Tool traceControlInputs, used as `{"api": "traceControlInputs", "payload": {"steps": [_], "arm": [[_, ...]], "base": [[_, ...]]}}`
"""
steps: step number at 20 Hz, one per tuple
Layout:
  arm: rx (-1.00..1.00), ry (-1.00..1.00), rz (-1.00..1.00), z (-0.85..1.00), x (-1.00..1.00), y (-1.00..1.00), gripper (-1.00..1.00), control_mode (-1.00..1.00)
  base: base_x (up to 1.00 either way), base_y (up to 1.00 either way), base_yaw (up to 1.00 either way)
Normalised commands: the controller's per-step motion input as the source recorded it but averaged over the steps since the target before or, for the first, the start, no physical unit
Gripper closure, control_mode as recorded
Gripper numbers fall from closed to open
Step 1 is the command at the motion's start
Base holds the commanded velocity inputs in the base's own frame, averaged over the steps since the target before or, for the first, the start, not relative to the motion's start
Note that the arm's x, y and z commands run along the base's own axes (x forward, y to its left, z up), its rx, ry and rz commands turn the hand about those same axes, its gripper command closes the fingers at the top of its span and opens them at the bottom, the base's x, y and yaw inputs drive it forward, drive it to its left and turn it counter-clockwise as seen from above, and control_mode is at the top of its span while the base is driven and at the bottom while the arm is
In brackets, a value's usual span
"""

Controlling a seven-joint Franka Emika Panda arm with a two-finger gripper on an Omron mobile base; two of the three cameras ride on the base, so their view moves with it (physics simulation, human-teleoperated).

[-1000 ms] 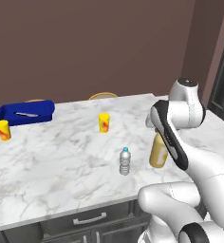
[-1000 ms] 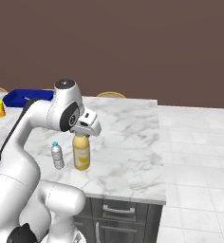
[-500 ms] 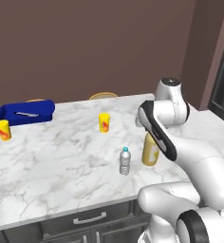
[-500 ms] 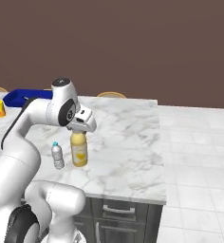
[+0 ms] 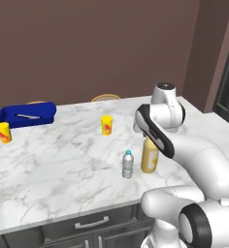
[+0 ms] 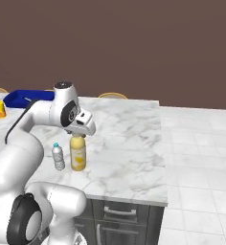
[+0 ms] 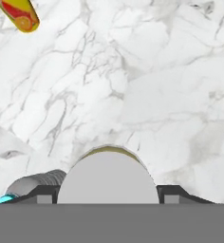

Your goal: Place the drinks on the dining counter in a tight cluster.

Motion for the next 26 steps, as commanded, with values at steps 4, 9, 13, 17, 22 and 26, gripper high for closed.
{"api": "traceControlInputs", "payload": {"steps": [4, 9, 13, 17, 22, 26], "arm": [[0.03, 0.0, 0.0, -0.14, 0.15, 0.0, 1.0, -1.0], [0.01, 0.0, 0.0, -0.14, 0.09, 0.03, 1.0, -1.0], [0.0, -0.01, 0.0, -0.14, 0.03, 0.12, 1.0, -1.0], [0.0, -0.07, 0.0, -0.06, 0.02, 0.11, 1.0, -1.0], [-0.04, -0.06, 0.0, -0.04, 0.05, 0.03, 1.0, -1.0], [-0.07, -0.01, -0.01, -0.09, 0.08, 0.01, 1.0, -1.0]], "base": [[0.0, 0.0, 0.0], [0.0, 0.0, 0.0], [0.0, 0.0, 0.0], [0.0, 0.0, 0.0], [0.0, 0.0, 0.0], [0.0, 0.0, 0.0]]}}
